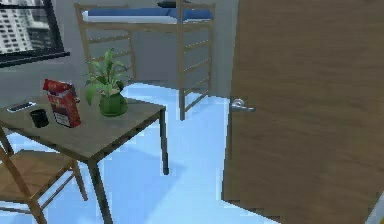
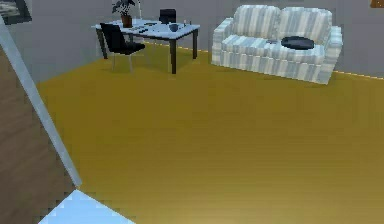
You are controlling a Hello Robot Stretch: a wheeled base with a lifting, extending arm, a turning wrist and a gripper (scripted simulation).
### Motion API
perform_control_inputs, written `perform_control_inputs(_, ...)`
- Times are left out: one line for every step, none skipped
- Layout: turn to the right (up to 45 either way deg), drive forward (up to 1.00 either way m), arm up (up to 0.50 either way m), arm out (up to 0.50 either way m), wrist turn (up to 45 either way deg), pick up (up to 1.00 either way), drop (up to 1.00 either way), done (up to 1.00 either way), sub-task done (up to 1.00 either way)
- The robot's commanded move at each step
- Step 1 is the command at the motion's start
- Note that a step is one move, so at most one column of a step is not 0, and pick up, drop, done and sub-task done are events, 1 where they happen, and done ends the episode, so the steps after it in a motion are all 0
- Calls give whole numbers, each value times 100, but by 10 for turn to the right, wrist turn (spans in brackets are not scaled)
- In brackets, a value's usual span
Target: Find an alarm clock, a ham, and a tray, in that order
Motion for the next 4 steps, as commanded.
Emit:
perform_control_inputs(-60,0,0,0,0,0,0,0,0)
perform_control_inputs(0,30,0,0,0,0,0,0,0)
perform_control_inputs(-450,0,0,0,0,0,0,0,0)
perform_control_inputs(-450,0,0,0,0,0,0,0,0)
